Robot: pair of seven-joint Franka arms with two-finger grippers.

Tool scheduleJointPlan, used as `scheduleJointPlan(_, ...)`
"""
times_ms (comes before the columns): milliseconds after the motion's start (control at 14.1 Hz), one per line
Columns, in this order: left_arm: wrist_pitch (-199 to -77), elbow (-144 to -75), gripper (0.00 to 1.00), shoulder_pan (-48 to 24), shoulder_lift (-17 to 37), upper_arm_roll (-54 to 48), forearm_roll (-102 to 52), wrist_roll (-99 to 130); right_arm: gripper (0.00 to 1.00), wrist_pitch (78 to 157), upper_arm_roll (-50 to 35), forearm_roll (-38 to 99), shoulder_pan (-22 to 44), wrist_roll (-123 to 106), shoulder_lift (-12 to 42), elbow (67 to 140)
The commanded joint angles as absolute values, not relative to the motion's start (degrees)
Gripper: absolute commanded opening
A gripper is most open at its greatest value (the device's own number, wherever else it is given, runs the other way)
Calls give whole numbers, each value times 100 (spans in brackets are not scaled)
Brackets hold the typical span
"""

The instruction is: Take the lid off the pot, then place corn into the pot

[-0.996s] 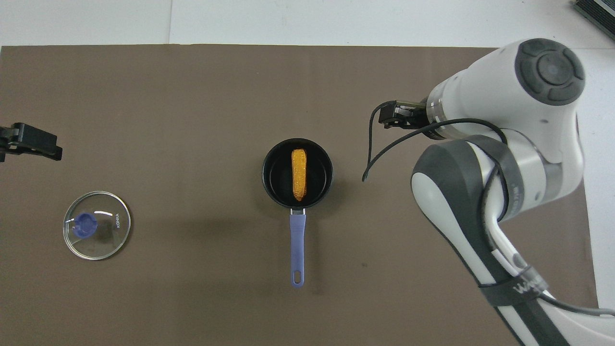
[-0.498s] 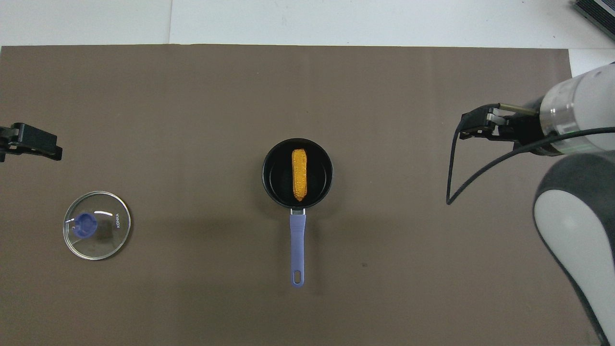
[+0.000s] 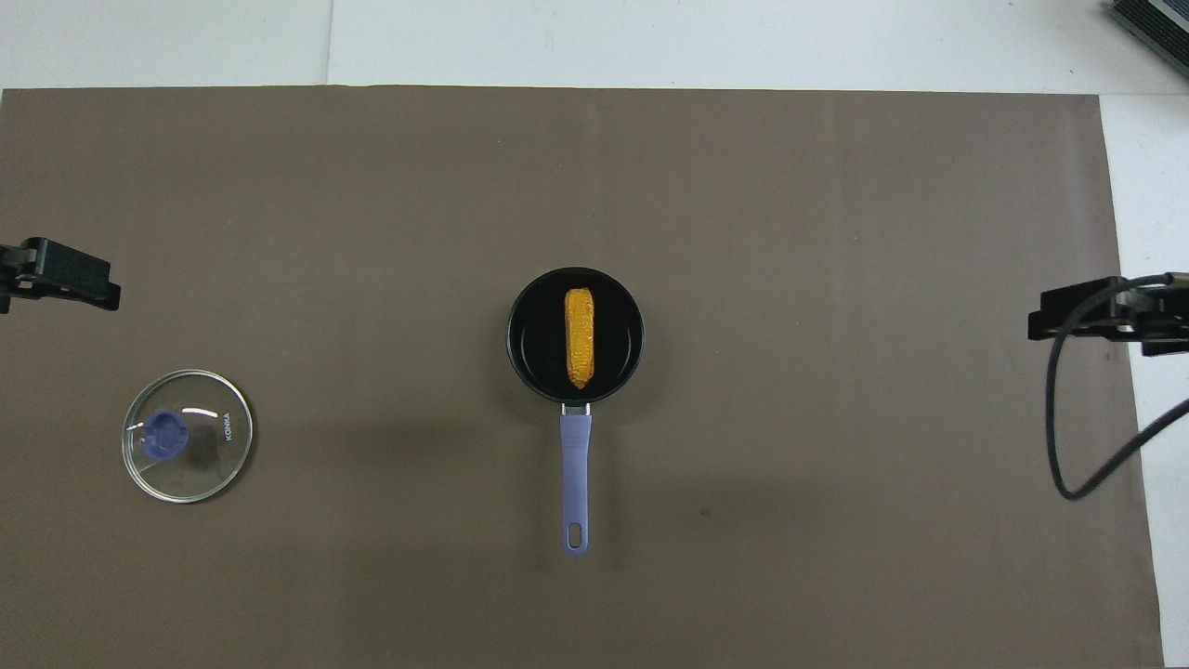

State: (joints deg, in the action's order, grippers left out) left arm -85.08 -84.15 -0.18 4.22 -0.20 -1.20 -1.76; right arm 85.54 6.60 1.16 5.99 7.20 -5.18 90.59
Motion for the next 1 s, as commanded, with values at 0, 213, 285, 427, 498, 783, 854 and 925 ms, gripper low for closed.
scheduleJointPlan(0, -8429, -8429, 100, 18, 369, -35, -79, -176, 100, 8385, 773, 237, 571, 229, -763, 9061)
scheduleJointPlan(213, -8429, -8429, 100, 18, 369, -35, -79, -176, 100, 8131, 729, 229, 606, 220, -791, 9071)
scheduleJointPlan(285, -8429, -8429, 100, 18, 369, -35, -79, -176, 100, 8139, 747, 229, 589, 220, -800, 9079)
scheduleJointPlan(427, -8429, -8429, 100, 18, 369, -35, -79, -176, 100, 8139, 800, 193, 554, 211, -817, 9114)
scheduleJointPlan(498, -8429, -8429, 100, 18, 369, -35, -79, -176, 100, 8139, 800, 159, 554, 220, -817, 9123)
scheduleJointPlan(783, -8429, -8429, 100, 18, 369, -35, -79, -176, 100, 8139, 782, 106, 554, 211, -695, 9027)
scheduleJointPlan(854, -8429, -8429, 100, 18, 369, -35, -79, -176, 100, 8139, 782, 105, 545, 211, -633, 8931)
scheduleJointPlan(925, -8429, -8429, 100, 18, 369, -35, -79, -176, 100, 8139, 782, 97, 536, 176, -555, 8782)
